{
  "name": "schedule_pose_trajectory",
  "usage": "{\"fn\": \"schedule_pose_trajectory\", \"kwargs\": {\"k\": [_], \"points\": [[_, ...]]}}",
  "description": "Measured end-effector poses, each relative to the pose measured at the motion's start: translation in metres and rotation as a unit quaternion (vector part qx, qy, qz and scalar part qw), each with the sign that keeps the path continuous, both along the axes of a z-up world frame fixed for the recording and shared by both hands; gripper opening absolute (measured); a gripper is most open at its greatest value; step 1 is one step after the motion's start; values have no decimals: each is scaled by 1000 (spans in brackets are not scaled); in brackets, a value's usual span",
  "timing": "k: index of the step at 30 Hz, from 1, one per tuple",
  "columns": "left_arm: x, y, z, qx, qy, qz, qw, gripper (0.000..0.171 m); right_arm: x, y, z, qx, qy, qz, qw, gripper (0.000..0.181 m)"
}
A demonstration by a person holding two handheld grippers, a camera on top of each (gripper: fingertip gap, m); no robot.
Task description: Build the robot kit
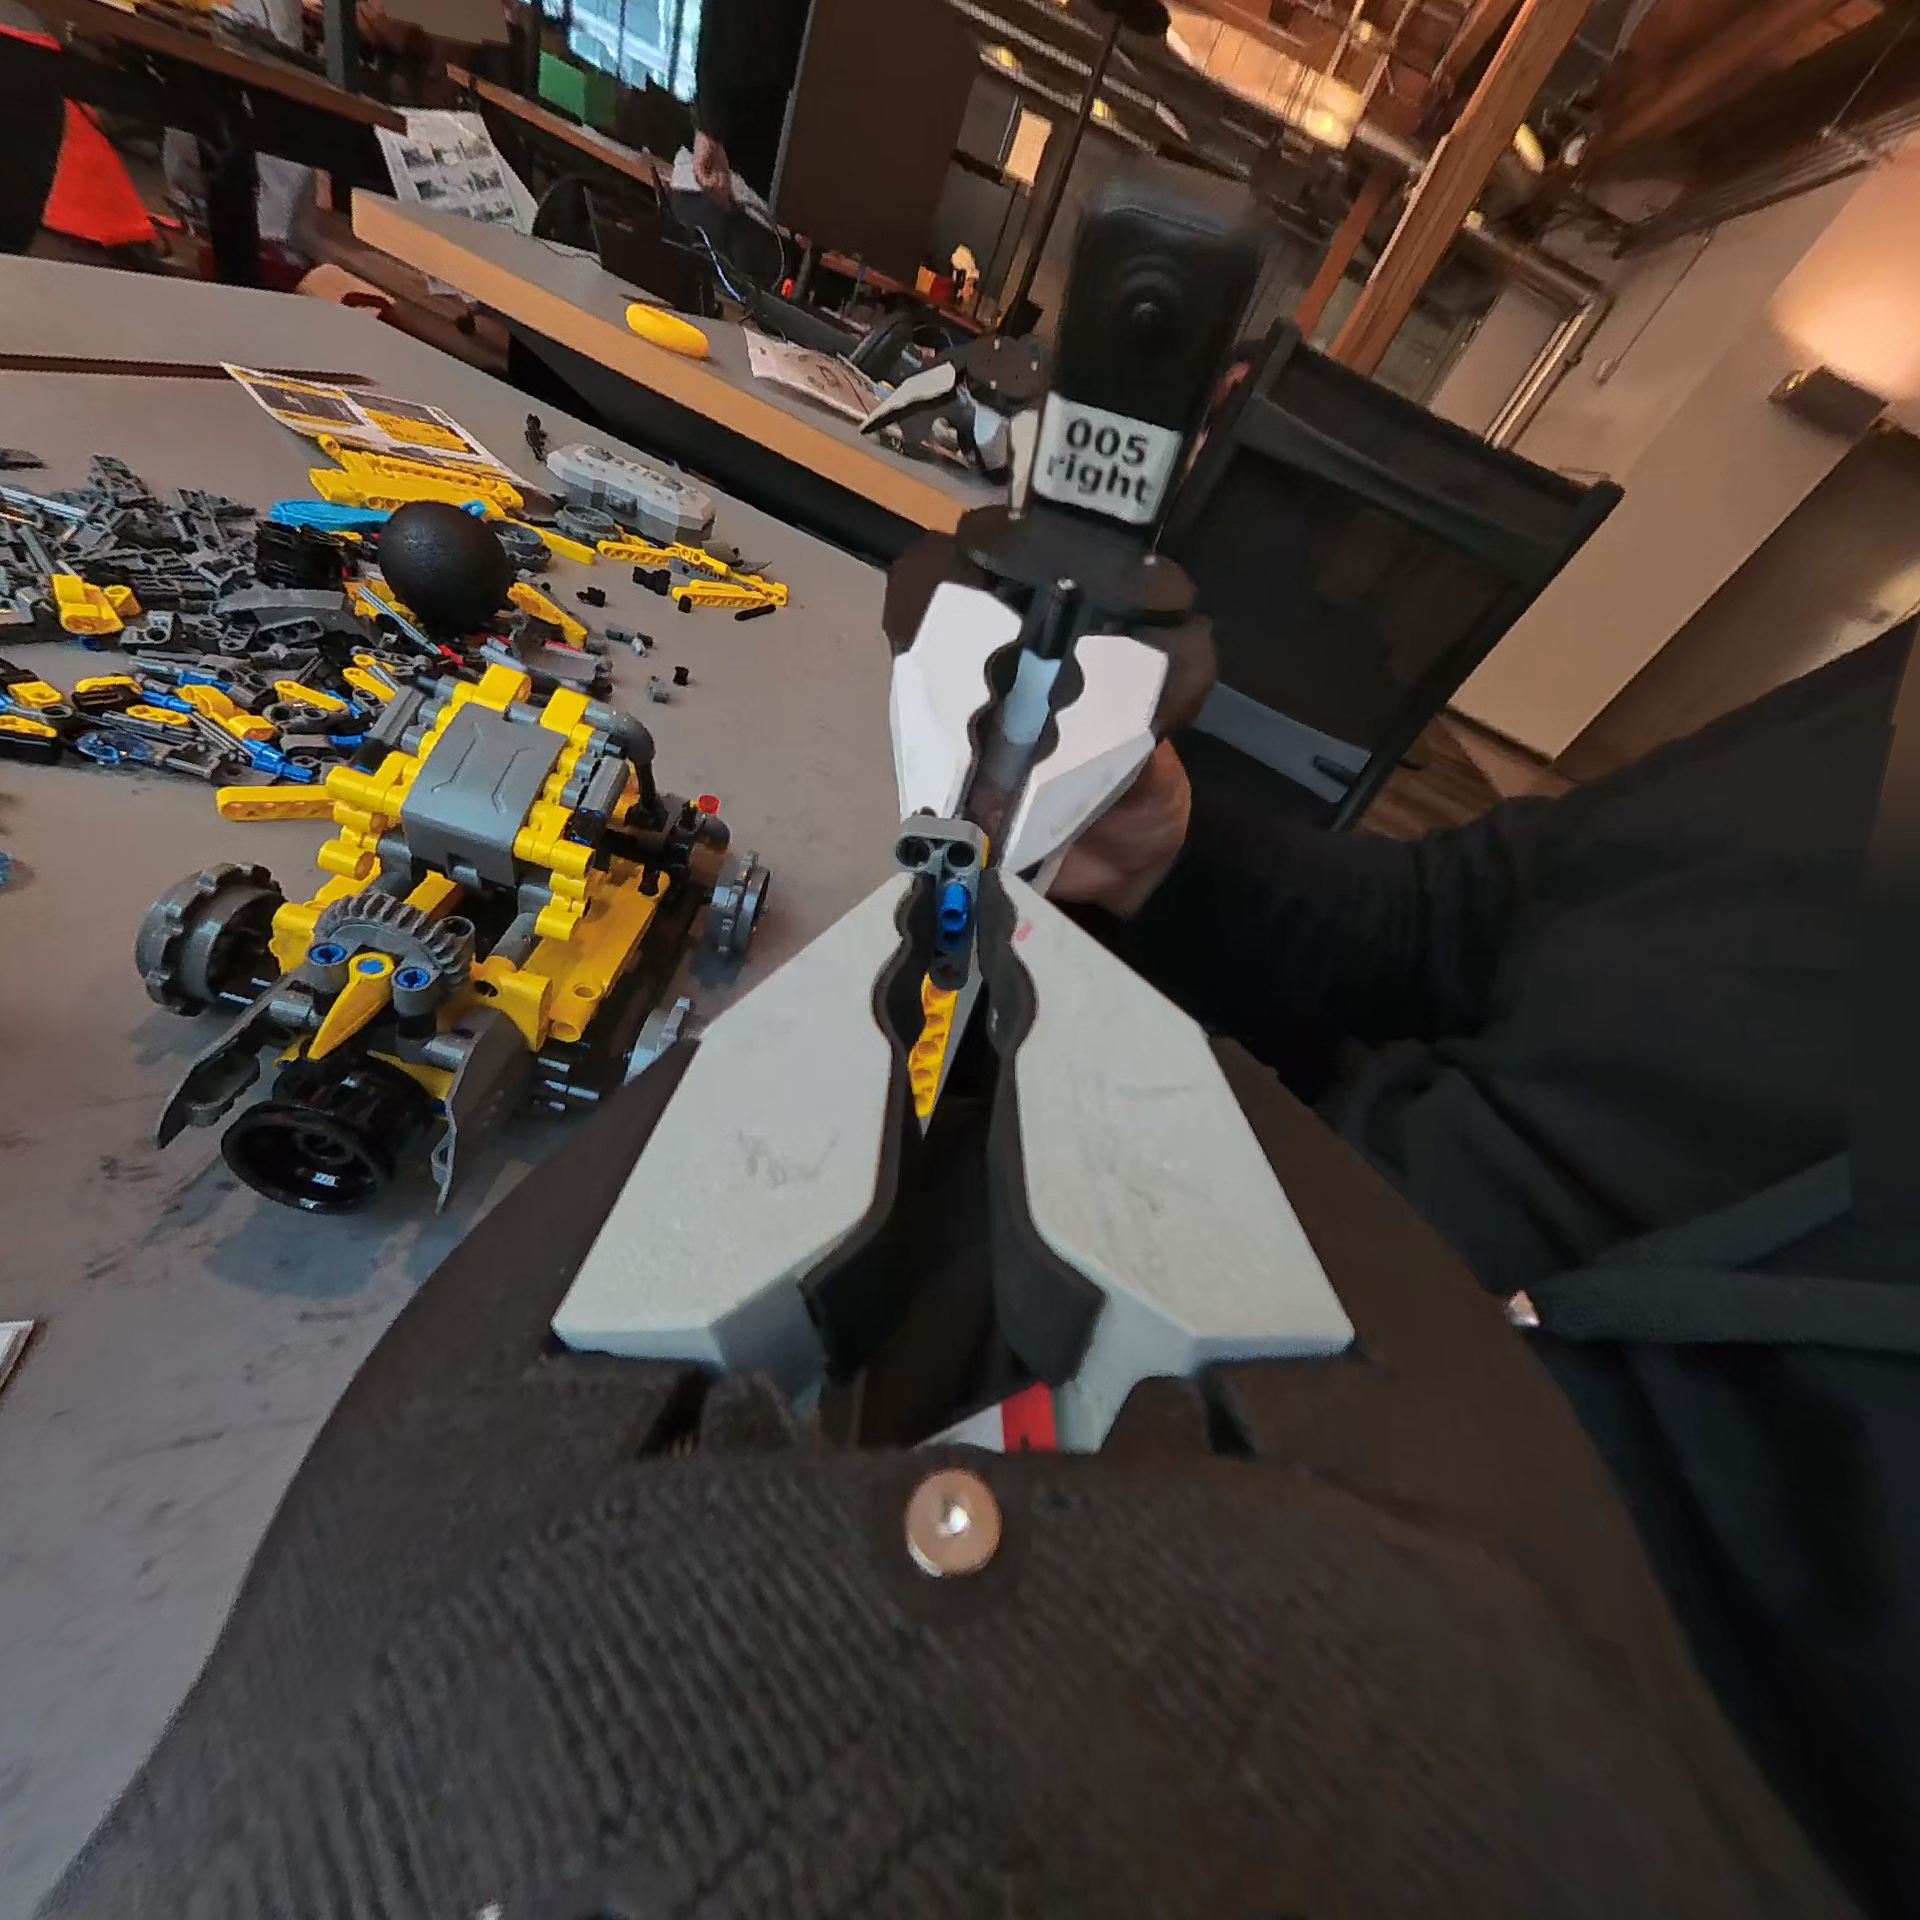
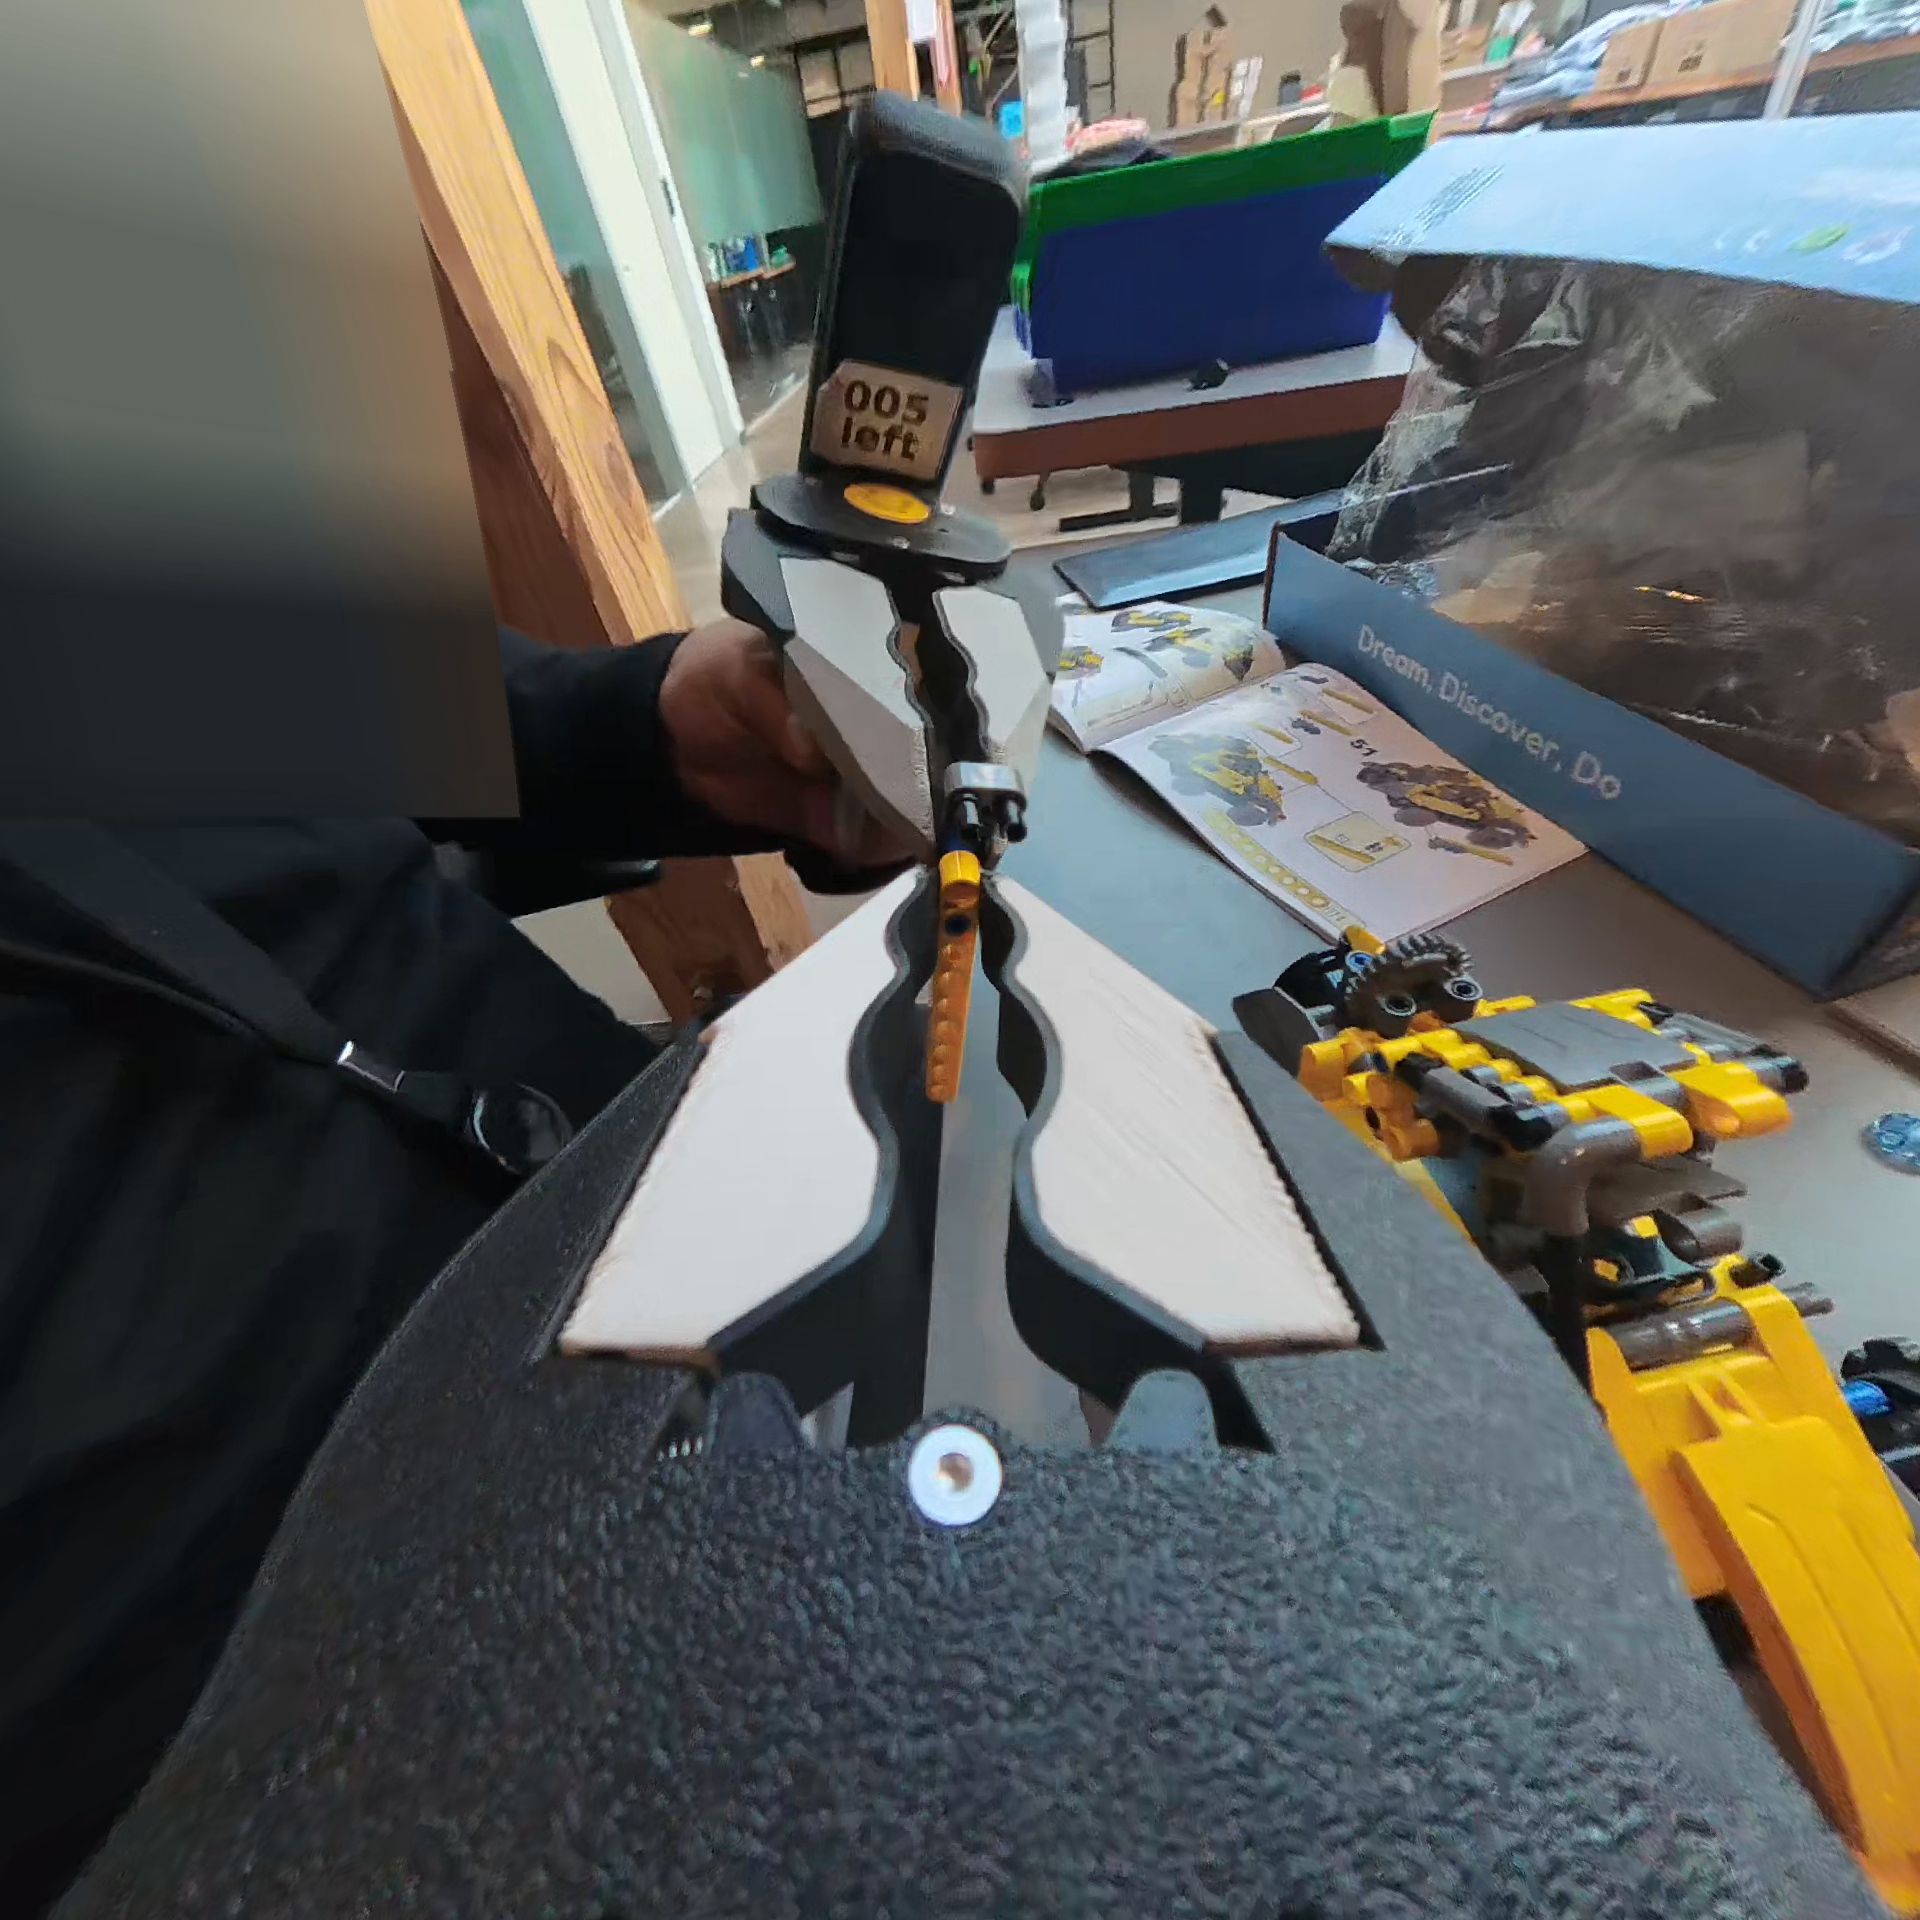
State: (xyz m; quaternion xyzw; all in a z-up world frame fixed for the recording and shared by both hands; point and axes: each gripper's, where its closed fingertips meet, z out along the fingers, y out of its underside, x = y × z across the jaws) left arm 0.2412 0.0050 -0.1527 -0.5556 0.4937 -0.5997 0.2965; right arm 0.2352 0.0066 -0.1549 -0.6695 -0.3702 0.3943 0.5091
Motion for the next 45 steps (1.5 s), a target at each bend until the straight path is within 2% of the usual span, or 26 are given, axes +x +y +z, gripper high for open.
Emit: {"fn": "schedule_pose_trajectory", "kwargs": {"k": [3,5,8,11,13,15,17,22,25,30,39,45], "points": [[-2,-5,-10,32,32,-17,999,6,-3,-4,-13,-2,-55,23,998,6],[-3,-6,-12,13,29,-29,999,6,-4,-6,-15,-14,-56,44,997,6],[-6,-7,-26,20,59,-46,997,6,-9,-7,-31,-8,-109,66,992,5],[-7,-6,-29,-9,54,-59,997,6,-12,-6,-35,-27,-100,87,991,5],[-6,-1,-40,6,71,-50,996,6,-12,-1,-47,-29,-123,78,989,5],[-6,1,-44,-17,68,-55,996,6,-12,1,-50,-37,-115,80,989,5],[-5,6,-52,-10,76,-46,996,6,-11,6,-58,-40,-131,69,988,5],[-1,22,-34,-57,2,-10,998,6,-6,22,-40,-75,-27,32,996,7],[-3,24,-18,-101,-67,-4,993,5,-1,21,-22,-72,38,27,996,7],[-5,28,-17,-134,-86,3,987,5,6,18,-11,-65,96,20,993,5],[-4,18,-7,-108,-92,9,990,5,4,15,-7,-67,103,10,992,5],[-4,16,-15,-101,-71,5,992,6,2,12,-13,-53,76,9,996,3]]}}
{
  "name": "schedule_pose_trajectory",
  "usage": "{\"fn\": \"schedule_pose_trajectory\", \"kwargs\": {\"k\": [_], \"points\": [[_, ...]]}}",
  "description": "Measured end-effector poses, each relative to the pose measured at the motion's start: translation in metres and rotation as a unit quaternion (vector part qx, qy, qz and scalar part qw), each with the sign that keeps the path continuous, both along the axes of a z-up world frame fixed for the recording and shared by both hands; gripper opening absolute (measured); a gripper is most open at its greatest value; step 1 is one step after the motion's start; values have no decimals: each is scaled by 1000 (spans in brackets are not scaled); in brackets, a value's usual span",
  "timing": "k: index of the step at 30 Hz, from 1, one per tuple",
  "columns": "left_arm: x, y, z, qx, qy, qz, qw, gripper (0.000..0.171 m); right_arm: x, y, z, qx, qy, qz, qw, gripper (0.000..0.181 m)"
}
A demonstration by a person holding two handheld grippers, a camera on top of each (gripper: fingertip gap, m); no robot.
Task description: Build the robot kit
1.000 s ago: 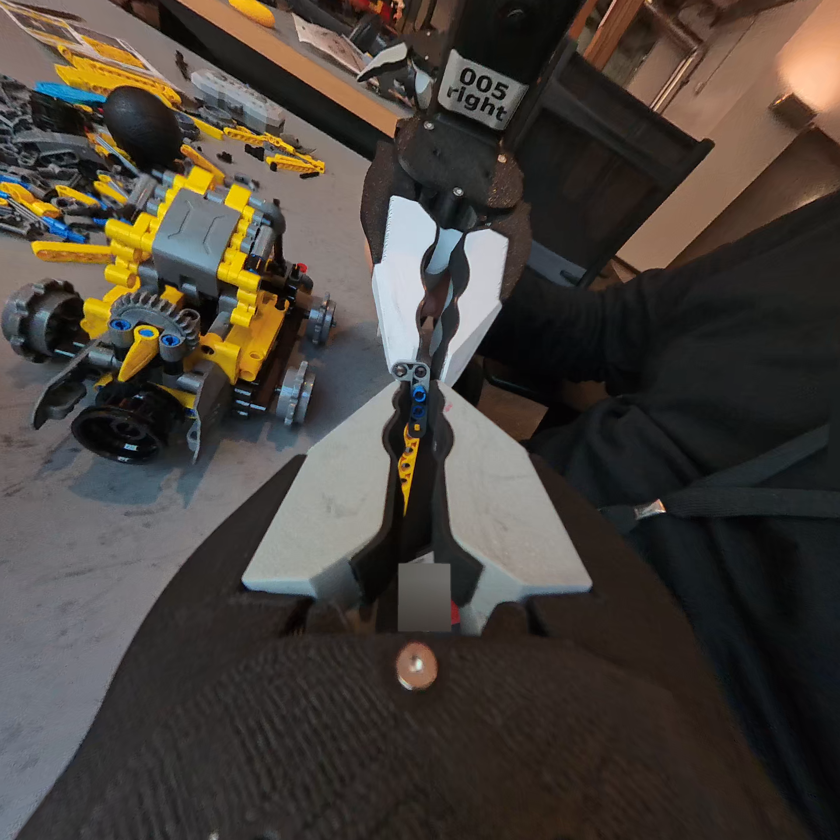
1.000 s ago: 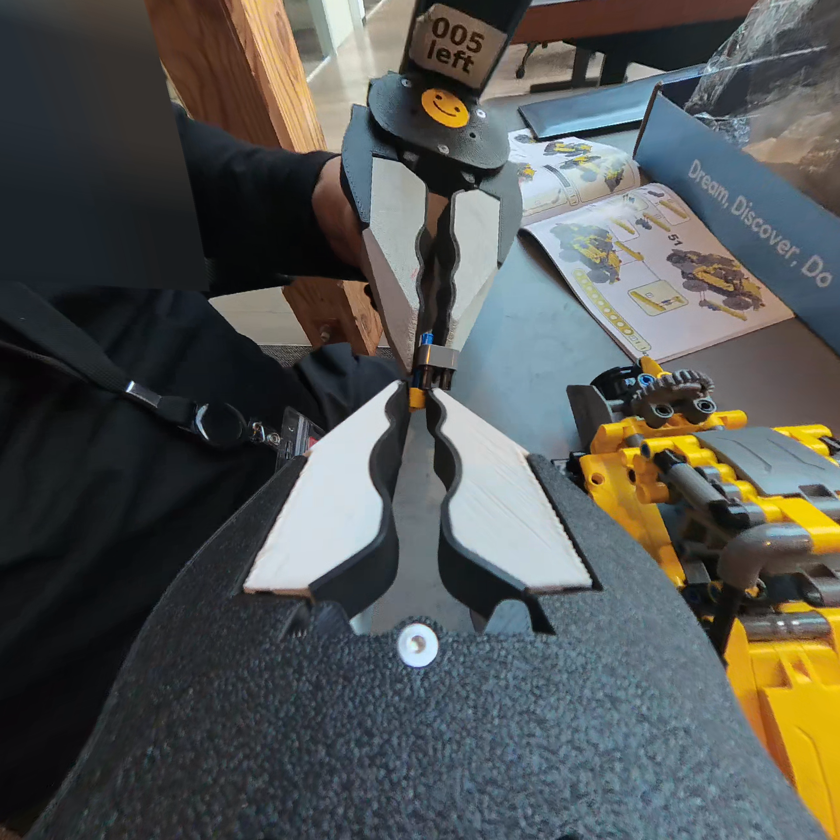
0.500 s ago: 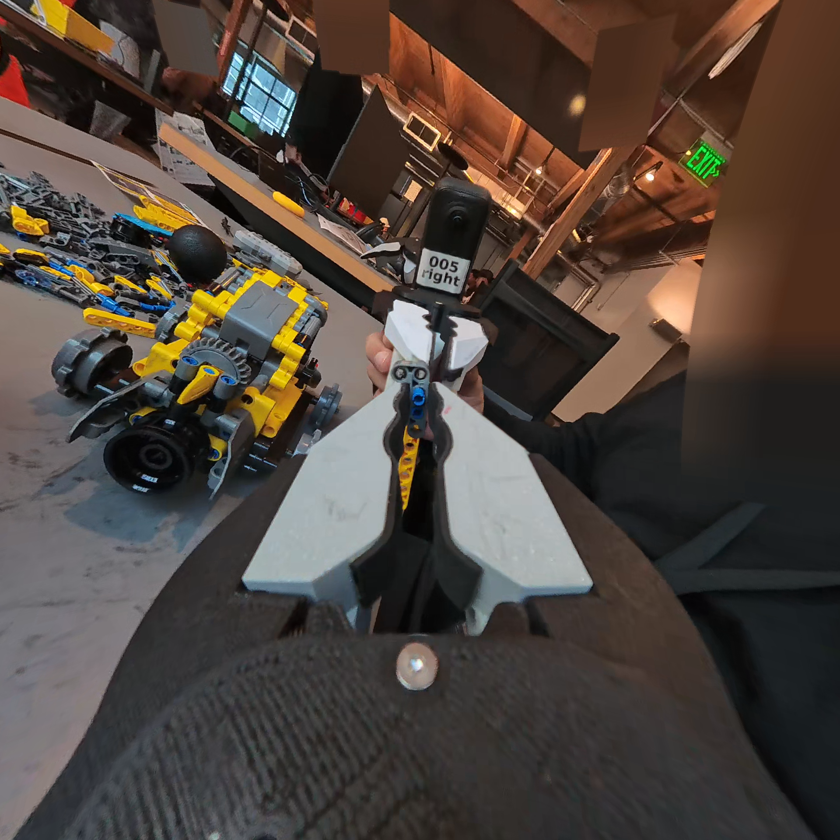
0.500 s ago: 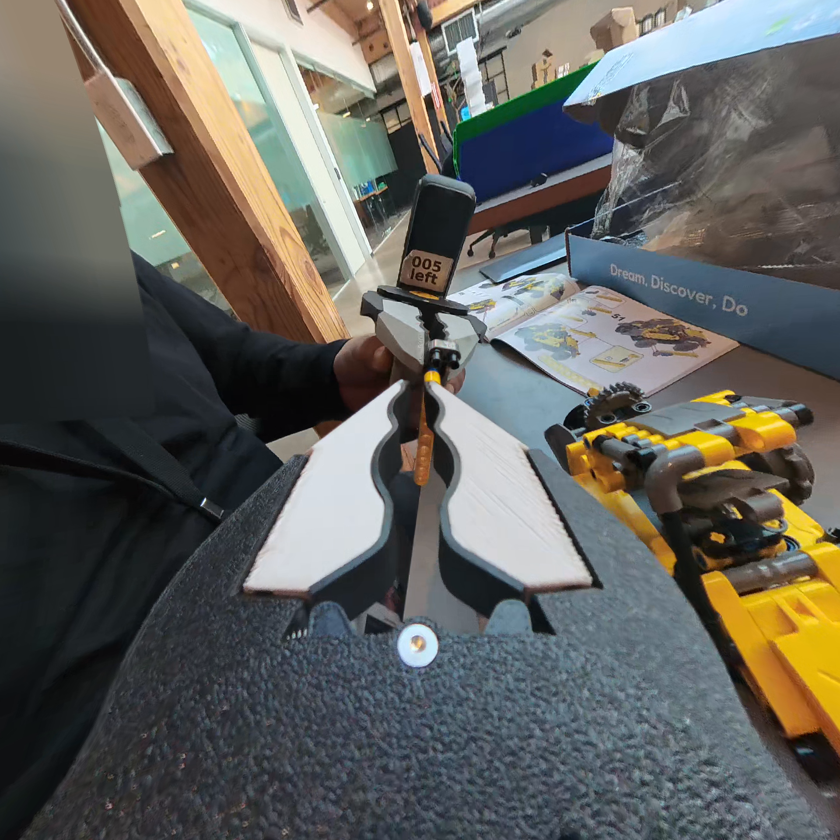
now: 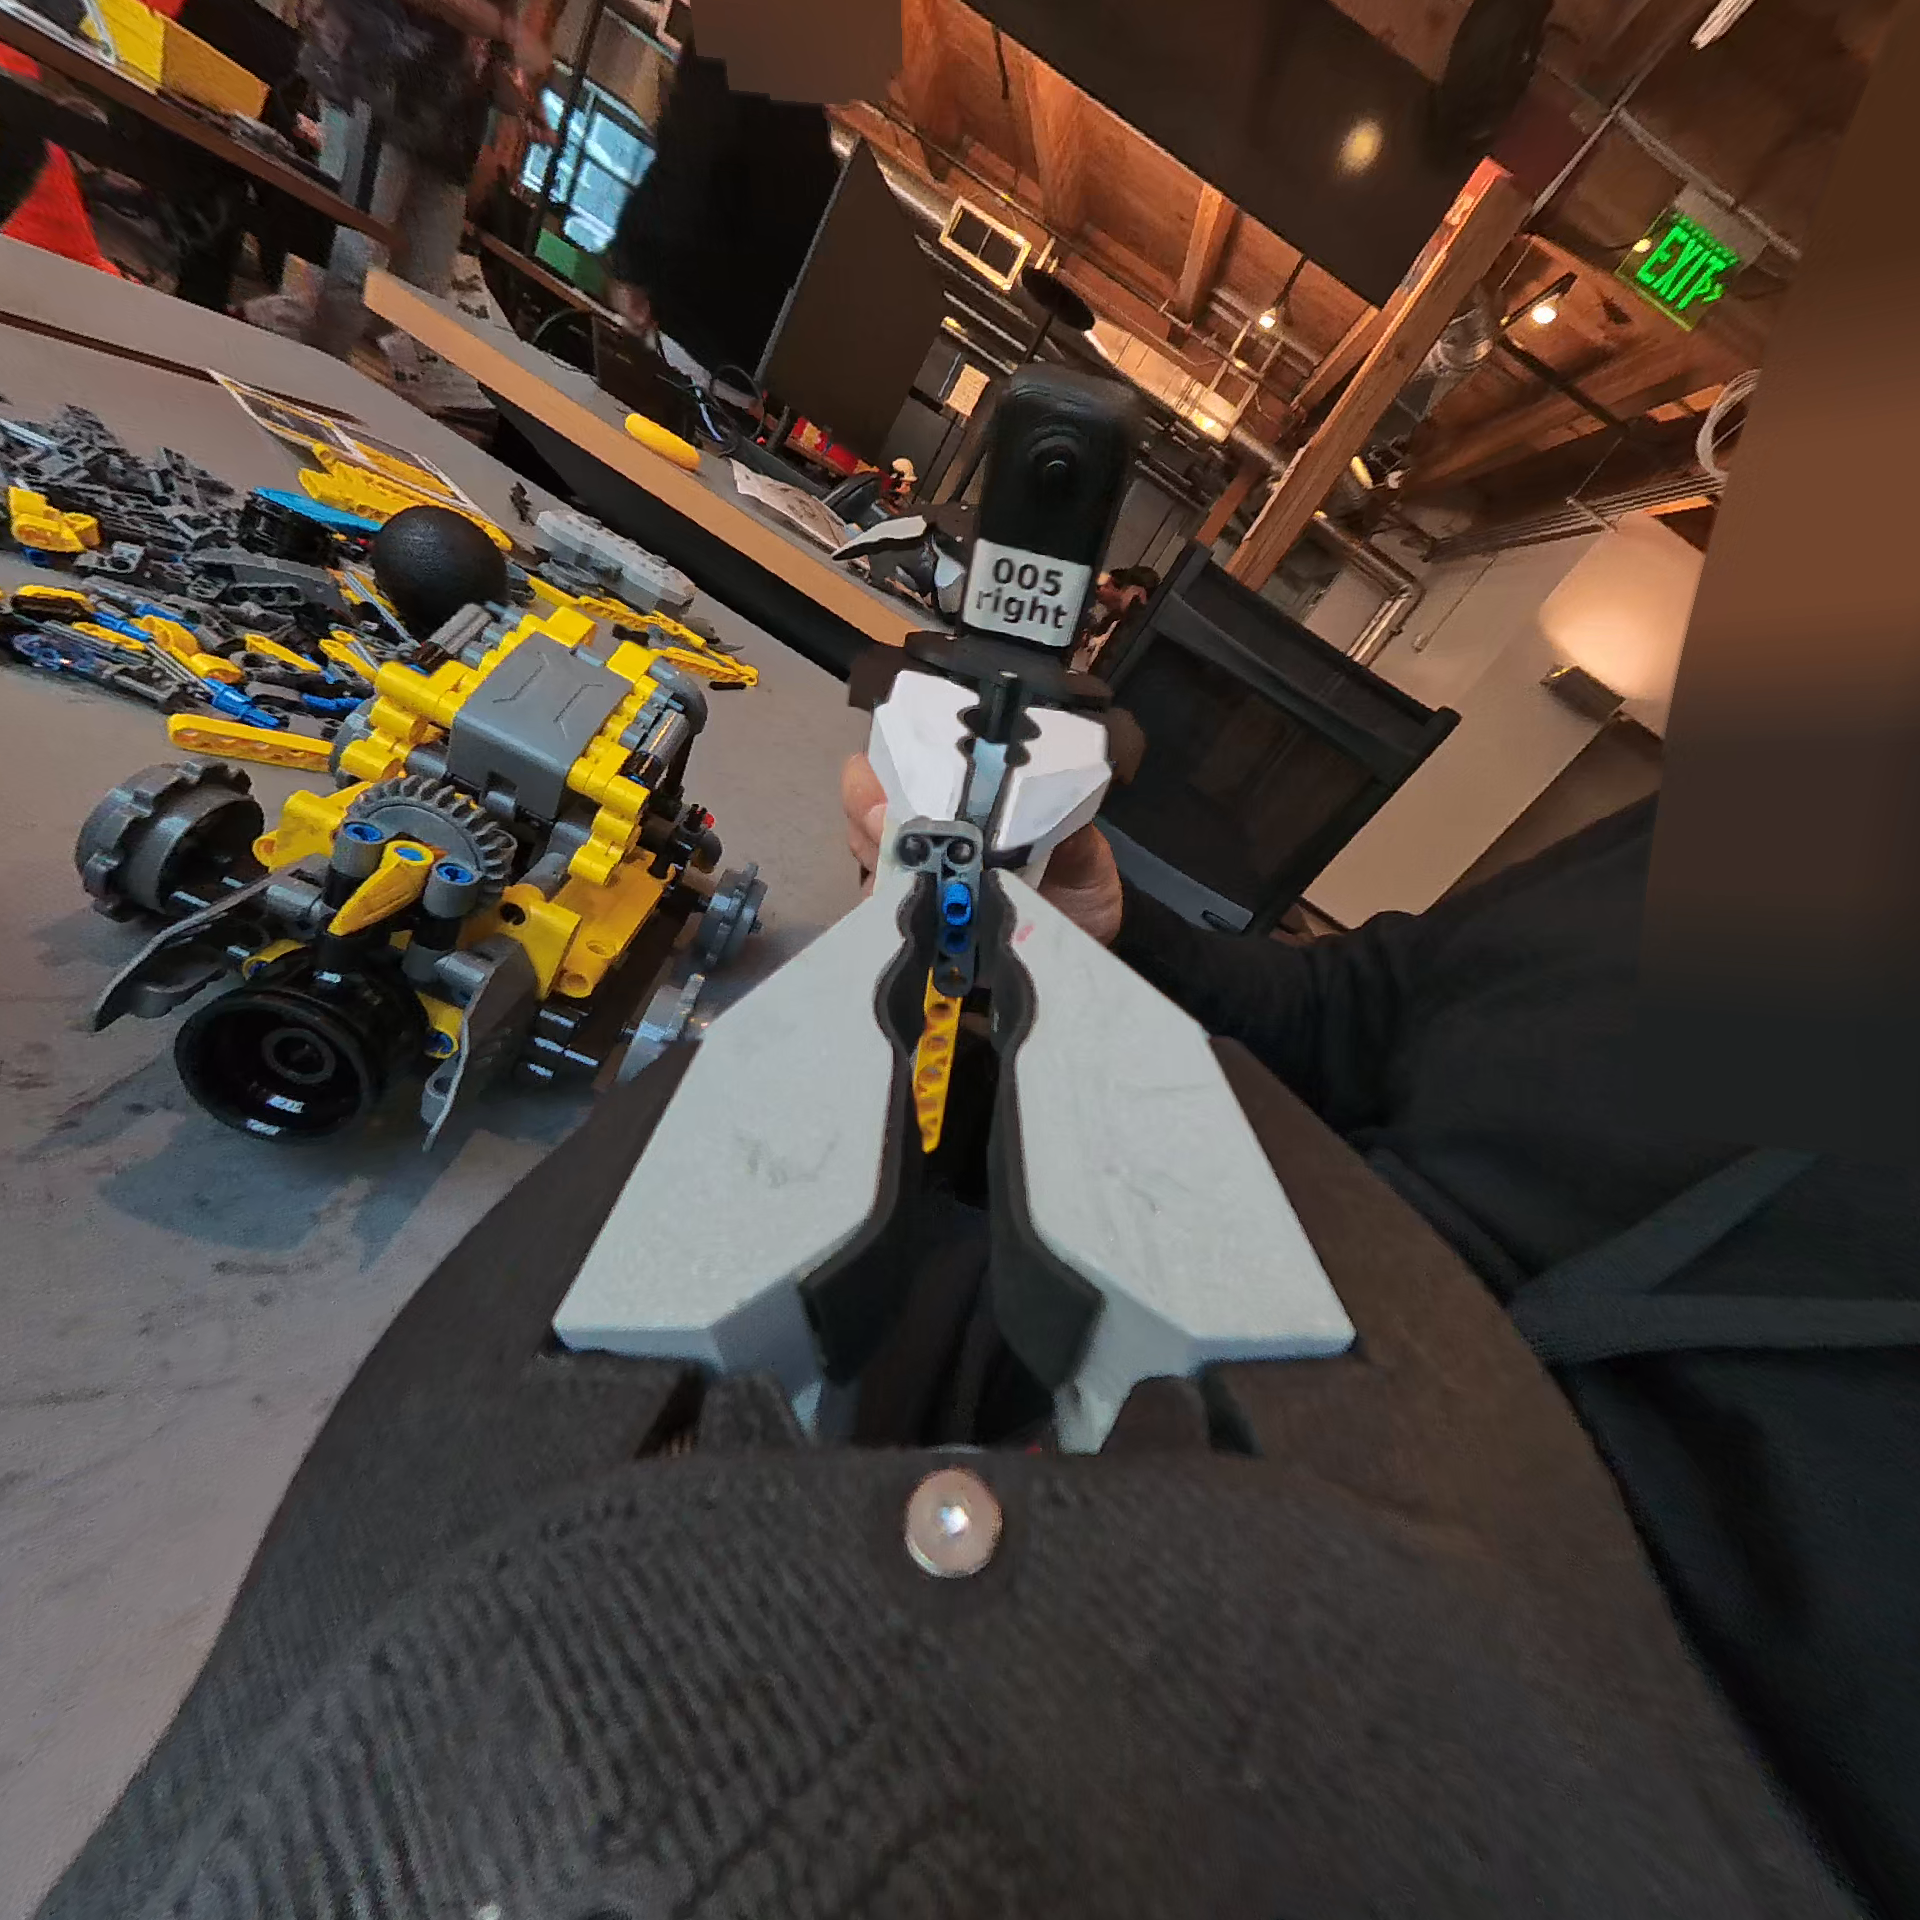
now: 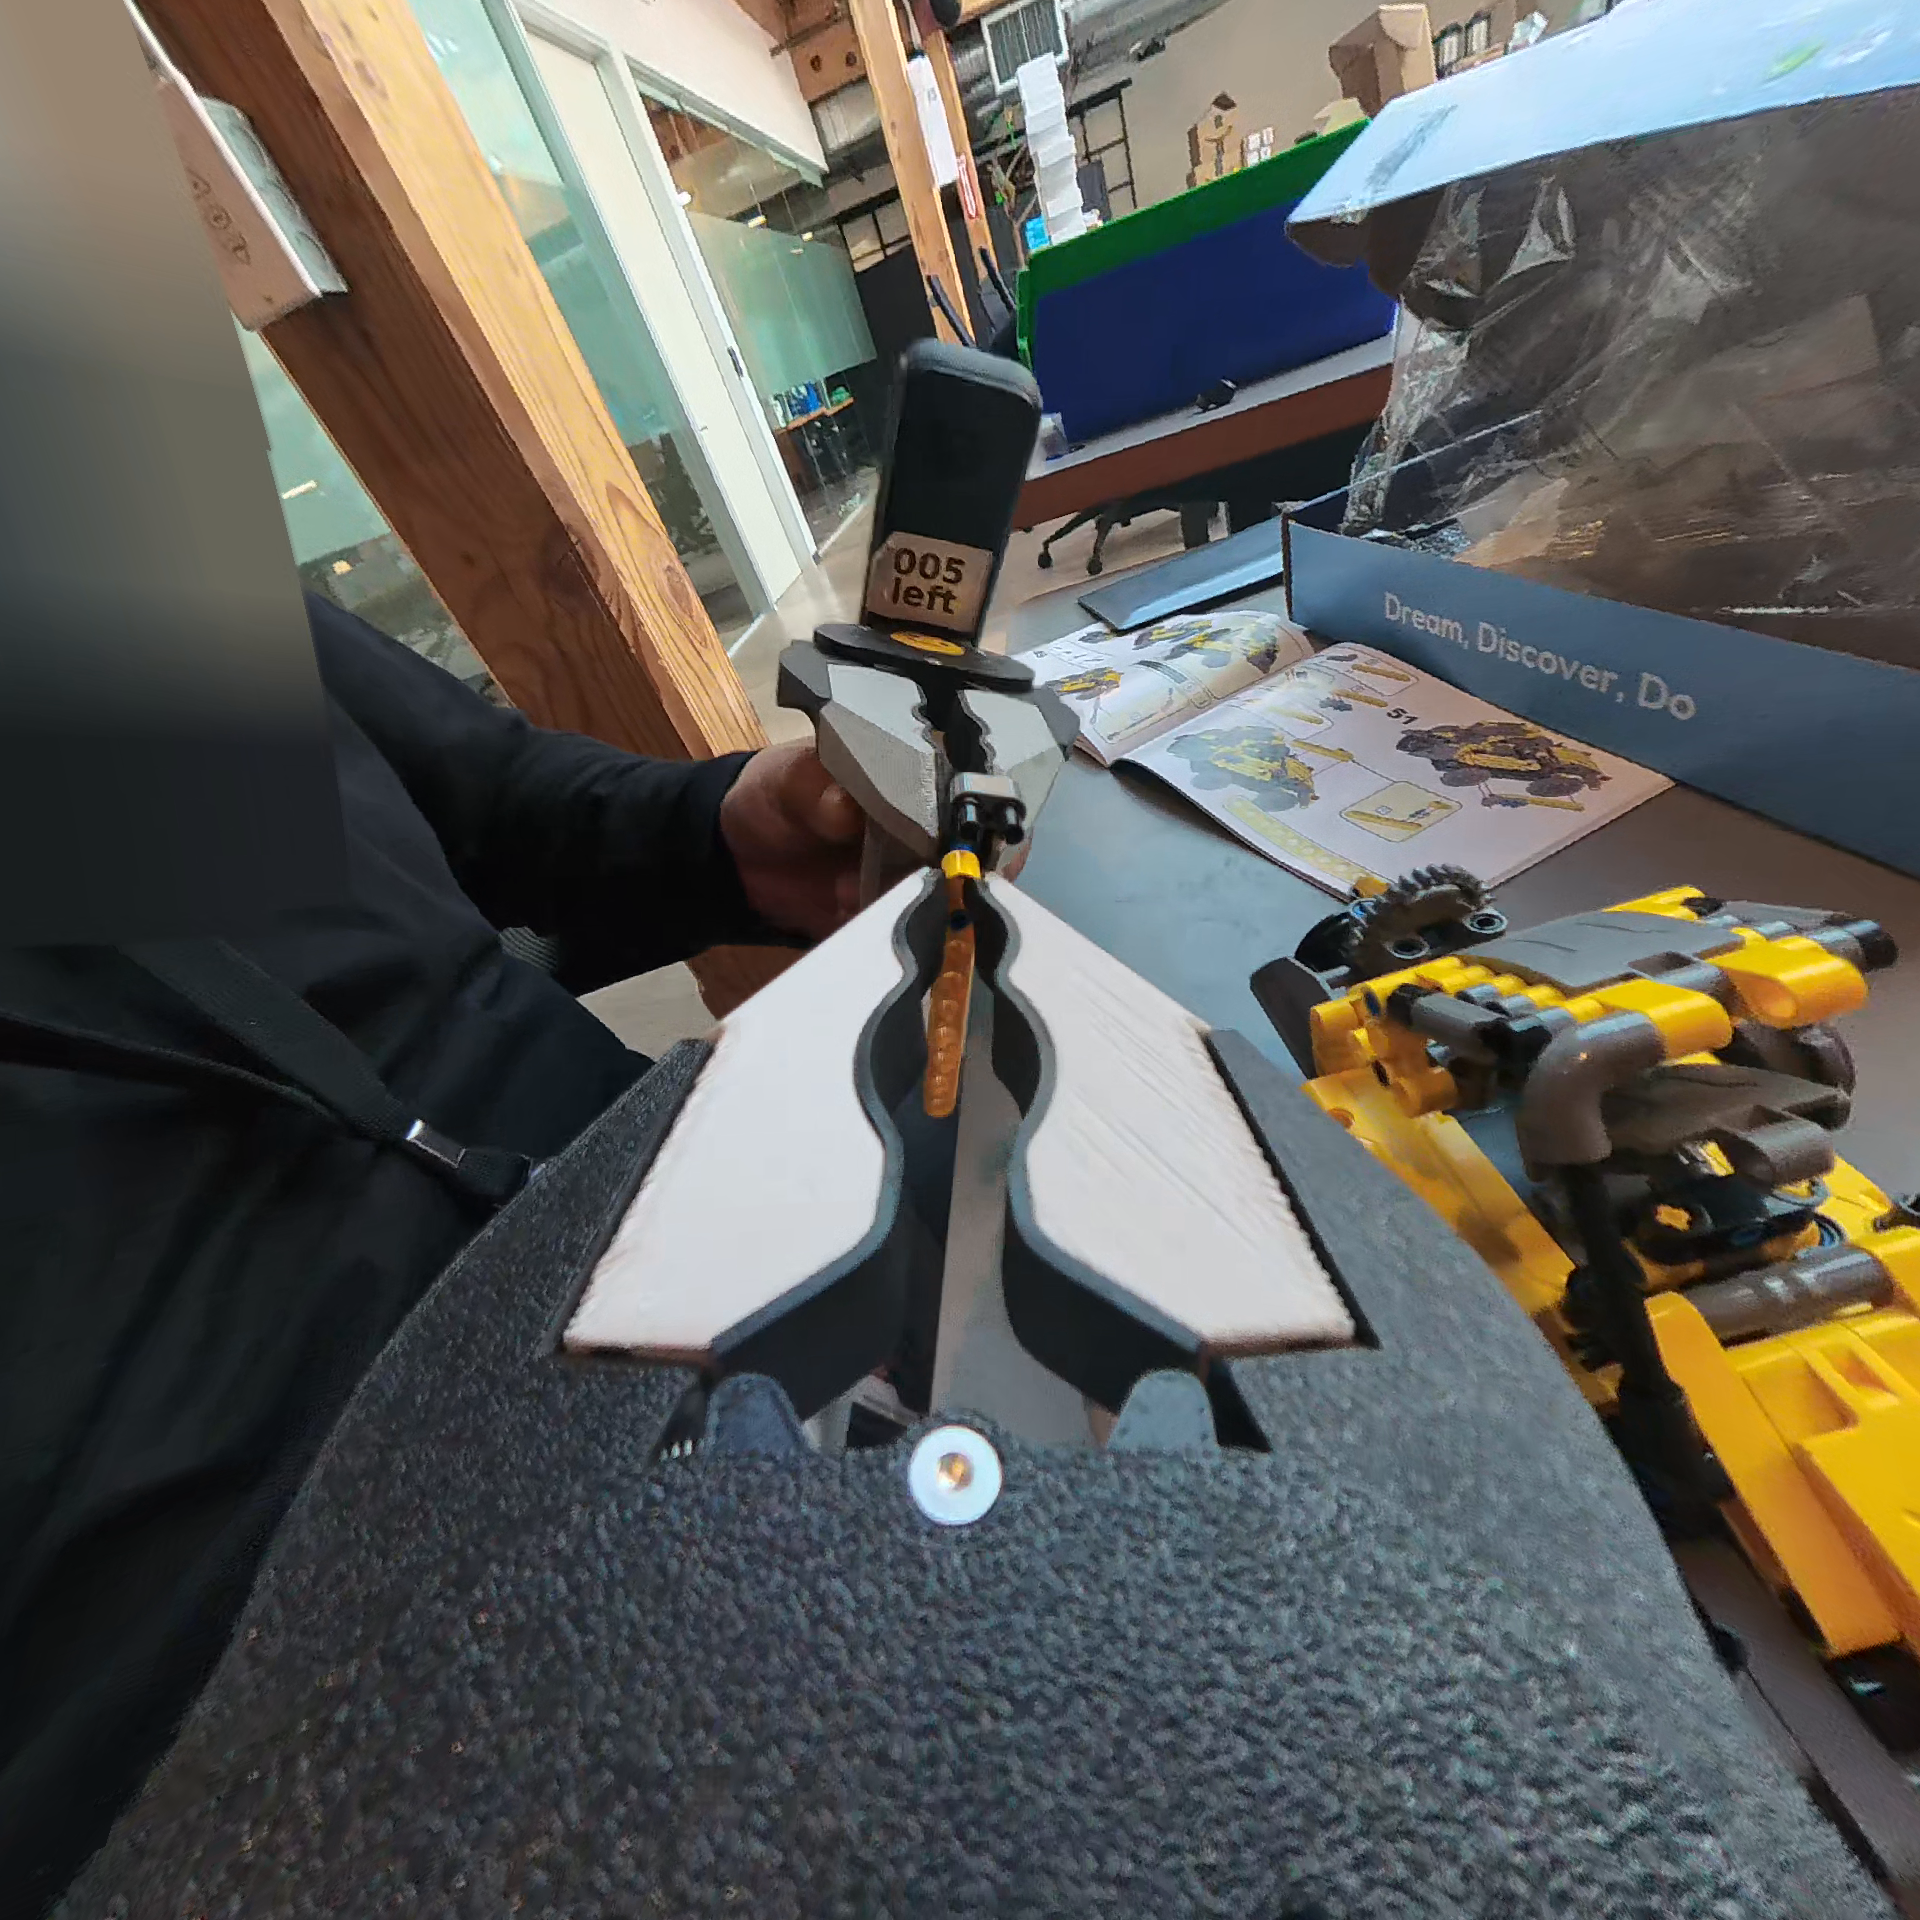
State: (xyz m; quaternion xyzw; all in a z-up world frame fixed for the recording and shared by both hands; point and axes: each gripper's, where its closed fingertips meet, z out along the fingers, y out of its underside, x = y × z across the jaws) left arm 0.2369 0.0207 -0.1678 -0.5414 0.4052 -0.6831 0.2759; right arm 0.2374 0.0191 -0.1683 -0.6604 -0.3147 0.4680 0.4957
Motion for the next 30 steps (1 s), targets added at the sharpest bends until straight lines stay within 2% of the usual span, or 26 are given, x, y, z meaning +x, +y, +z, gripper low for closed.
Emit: {"fn": "schedule_pose_trajectory", "kwargs": {"k": [2,5,11,13,14,17,25,28,30], "points": [[0,-2,-3,-11,5,-12,1000,6,0,-2,1,-2,3,9,1000,3],[1,1,-15,-11,29,-8,999,6,0,1,-14,7,-59,-1,998,3],[4,2,-30,-19,58,-9,998,6,0,2,-28,-30,-53,18,998,3],[7,-6,-38,-11,81,-29,996,7,-4,2,-30,-31,-55,27,998,1],[9,-5,-41,-3,80,-11,997,6,-5,4,-31,-26,-64,18,997,1],[10,0,-40,-21,69,4,997,6,-4,9,-31,-25,-65,6,998,2],[14,-2,-30,-48,35,2,998,5,2,3,-25,-44,-69,25,996,6],[14,-1,-32,-57,43,7,997,6,5,6,-25,-48,-65,9,997,5],[10,7,-40,-32,67,32,997,5,21,19,-18,-12,-72,-56,996,0]]}}
